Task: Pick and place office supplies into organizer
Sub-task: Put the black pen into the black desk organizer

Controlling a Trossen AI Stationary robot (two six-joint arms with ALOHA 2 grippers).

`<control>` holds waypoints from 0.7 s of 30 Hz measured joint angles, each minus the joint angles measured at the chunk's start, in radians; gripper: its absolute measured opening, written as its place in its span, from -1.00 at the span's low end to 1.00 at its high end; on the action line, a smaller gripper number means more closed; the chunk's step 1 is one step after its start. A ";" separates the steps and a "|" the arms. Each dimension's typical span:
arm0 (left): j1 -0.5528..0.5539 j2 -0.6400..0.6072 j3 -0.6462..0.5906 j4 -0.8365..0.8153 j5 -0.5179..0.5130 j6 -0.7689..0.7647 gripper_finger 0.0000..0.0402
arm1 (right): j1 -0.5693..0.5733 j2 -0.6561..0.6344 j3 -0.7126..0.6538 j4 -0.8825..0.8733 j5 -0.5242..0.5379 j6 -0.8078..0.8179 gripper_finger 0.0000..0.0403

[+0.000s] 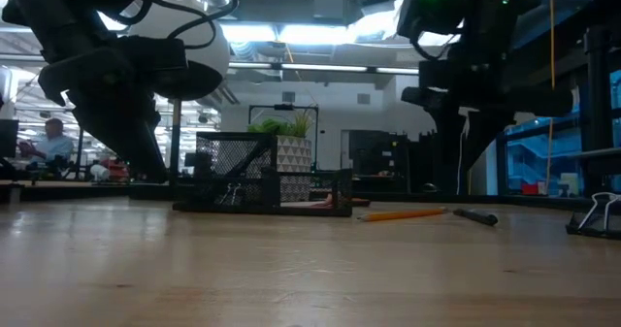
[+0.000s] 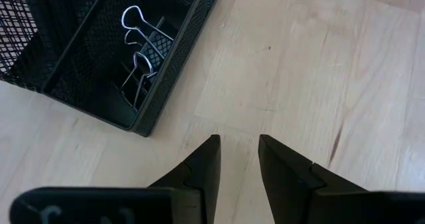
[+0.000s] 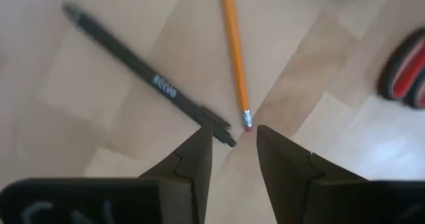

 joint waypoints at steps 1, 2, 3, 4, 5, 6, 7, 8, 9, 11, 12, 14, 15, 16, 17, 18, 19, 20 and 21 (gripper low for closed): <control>0.000 0.000 0.000 0.000 0.000 0.000 -0.52 | -0.001 0.000 0.000 -0.005 0.010 -0.036 -0.40; 0.000 0.000 0.000 0.000 0.000 0.001 -0.52 | -0.001 0.000 0.000 -0.007 0.028 -0.061 -0.40; 0.000 0.000 0.000 0.000 0.000 0.000 -0.52 | -0.001 0.000 0.000 -0.007 0.046 -0.084 -0.40; 0.000 0.000 0.000 0.000 0.000 0.000 -0.52 | -0.001 0.000 0.000 -0.006 0.056 -0.103 -0.40; 0.000 0.000 0.000 0.000 0.000 0.000 -0.52 | -0.001 0.000 0.000 -0.004 0.058 -0.113 -0.40; 0.000 0.000 0.000 0.000 0.000 0.001 -0.52 | -0.001 0.000 0.000 -0.001 0.058 -0.133 -0.40; 0.000 0.000 0.000 0.000 0.000 0.000 -0.52 | -0.001 0.001 0.000 0.001 0.058 -0.157 -0.40; 0.000 0.000 0.000 0.000 0.000 0.000 -0.52 | -0.001 0.002 0.000 0.001 0.058 -0.182 -0.40; 0.000 0.000 0.000 0.000 0.000 0.000 -0.52 | -0.001 0.002 0.000 -0.002 0.057 -0.207 -0.40; 0.000 0.000 0.000 0.000 0.000 0.000 -0.52 | -0.001 0.002 -0.007 0.006 0.058 -0.245 -0.40; 0.000 0.000 0.000 0.000 0.000 0.000 -0.52 | -0.002 0.002 -0.015 0.014 0.057 -0.269 -0.40; 0.000 0.000 0.000 0.000 0.000 0.001 -0.52 | -0.002 0.002 -0.041 0.020 0.057 -0.299 -0.40; 0.000 0.000 0.000 0.000 0.000 0.000 -0.52 | -0.002 0.002 -0.052 0.023 0.057 -0.316 -0.40; 0.000 0.000 0.000 0.000 0.000 0.000 -0.52 | -0.002 0.002 -0.065 0.031 0.057 -0.336 -0.40; 0.000 0.000 0.000 0.000 0.000 0.001 -0.52 | -0.002 0.002 -0.078 0.037 0.058 -0.348 -0.40; 0.000 0.000 0.000 0.000 0.000 0.000 -0.52 | -0.002 0.002 -0.091 0.038 0.062 -0.369 -0.40; 0.000 0.000 0.000 0.000 0.000 0.000 -0.52 | -0.002 0.002 -0.102 0.041 0.072 -0.391 -0.40; 0.000 0.000 0.000 0.000 0.000 0.000 -0.52 | -0.002 0.002 -0.113 0.048 0.086 -0.405 -0.40; 0.000 0.000 0.000 0.000 0.000 0.001 -0.52 | -0.002 0.002 -0.121 0.064 0.095 -0.421 -0.40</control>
